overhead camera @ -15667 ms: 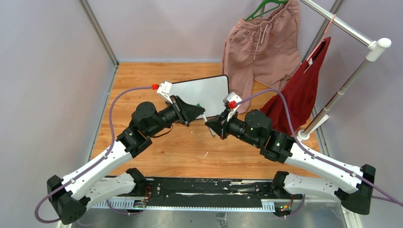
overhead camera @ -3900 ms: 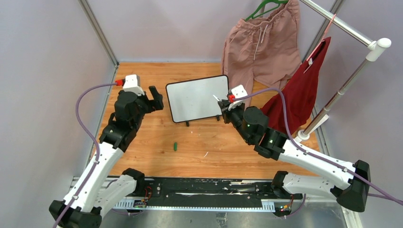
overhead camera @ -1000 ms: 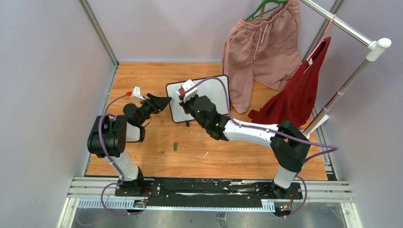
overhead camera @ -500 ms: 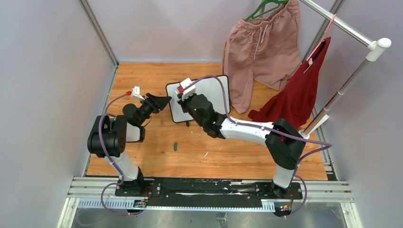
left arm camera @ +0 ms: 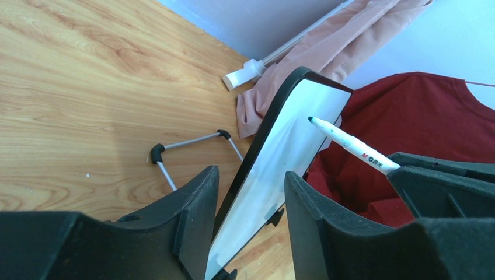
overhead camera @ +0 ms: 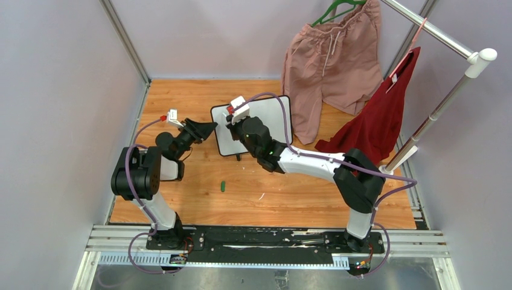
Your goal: Write a sentence on the whiteboard
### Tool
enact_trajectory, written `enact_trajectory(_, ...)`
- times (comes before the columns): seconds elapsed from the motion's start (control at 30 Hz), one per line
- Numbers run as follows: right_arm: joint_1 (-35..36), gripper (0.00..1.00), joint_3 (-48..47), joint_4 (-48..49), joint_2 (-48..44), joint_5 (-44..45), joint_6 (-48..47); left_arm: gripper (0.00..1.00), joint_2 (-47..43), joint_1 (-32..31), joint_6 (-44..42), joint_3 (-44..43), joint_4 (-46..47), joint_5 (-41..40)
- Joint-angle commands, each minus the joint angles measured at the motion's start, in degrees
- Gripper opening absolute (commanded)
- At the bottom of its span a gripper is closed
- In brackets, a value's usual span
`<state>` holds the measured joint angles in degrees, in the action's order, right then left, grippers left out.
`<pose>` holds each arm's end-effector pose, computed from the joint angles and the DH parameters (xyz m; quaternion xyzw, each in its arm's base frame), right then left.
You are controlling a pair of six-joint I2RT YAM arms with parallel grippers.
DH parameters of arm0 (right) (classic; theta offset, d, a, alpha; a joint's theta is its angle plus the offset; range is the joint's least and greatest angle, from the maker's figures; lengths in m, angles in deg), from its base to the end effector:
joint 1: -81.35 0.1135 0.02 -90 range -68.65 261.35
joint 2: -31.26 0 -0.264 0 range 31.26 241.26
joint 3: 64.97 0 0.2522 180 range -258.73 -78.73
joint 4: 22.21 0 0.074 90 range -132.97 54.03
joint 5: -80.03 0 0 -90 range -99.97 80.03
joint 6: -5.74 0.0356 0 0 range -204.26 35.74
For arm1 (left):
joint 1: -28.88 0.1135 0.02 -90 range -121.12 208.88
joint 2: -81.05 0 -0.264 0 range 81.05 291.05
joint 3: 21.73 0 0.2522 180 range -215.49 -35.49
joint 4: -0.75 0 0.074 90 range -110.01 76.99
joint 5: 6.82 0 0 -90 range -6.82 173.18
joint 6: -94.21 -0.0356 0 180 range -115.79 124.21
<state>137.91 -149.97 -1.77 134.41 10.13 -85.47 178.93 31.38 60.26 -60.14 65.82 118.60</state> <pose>0.2455 0.3496 0.2963 -0.2194 0.6581 0.2227 0.6850 0.2875 -0.0081 0.1678 -0.1163 0.6684 -0.5003 0.5380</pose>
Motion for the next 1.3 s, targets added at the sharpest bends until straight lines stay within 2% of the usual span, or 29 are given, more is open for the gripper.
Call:
enact_trajectory(0.0,-0.9,0.00,-2.5,0.5,1.4,1.2,0.9,0.49,0.5,0.5,-0.1,-0.3,3.7,0.7)
enact_trajectory(0.37,-1.7,0.00,-1.5,-0.6,1.6,1.9,3.0,0.42,0.6,0.4,0.6,-0.4,5.0,1.1)
enact_trajectory(1.03,-1.7,0.00,3.7,-0.2,-1.5,3.1,3.0,0.40,0.5,0.4,1.1,-0.1,5.7,1.2)
enact_trajectory(1.1,-1.8,0.00,3.9,0.2,-2.0,2.7,3.1,0.43,0.7,0.4,1.0,-0.1,5.5,1.2)
enact_trajectory(1.17,-1.7,0.00,4.2,0.9,-3.0,1.5,3.5,0.52,1.0,0.4,0.9,-0.1,5.3,1.1)
enact_trajectory(1.27,-1.7,0.00,4.4,1.5,-4.9,0.1,4.1,0.60,0.8,0.4,0.2,0.0,4.0,0.8)
